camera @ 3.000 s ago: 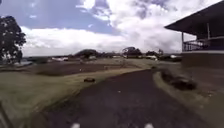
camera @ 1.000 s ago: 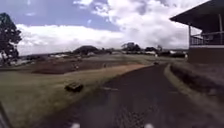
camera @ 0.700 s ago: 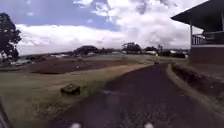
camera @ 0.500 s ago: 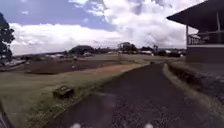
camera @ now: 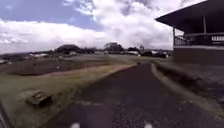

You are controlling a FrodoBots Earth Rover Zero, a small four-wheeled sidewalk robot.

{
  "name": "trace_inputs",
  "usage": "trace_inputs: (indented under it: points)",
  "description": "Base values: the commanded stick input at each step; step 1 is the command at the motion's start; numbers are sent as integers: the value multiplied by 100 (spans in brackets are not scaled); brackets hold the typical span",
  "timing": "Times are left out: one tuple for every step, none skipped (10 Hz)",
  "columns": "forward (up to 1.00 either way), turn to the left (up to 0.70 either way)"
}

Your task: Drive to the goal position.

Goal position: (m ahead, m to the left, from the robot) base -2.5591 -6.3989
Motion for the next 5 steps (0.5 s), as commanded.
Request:
trace_inputs:
  points:
    - [70, -1]
    - [70, 0]
    - [70, 0]
    - [70, 0]
    - [70, 0]
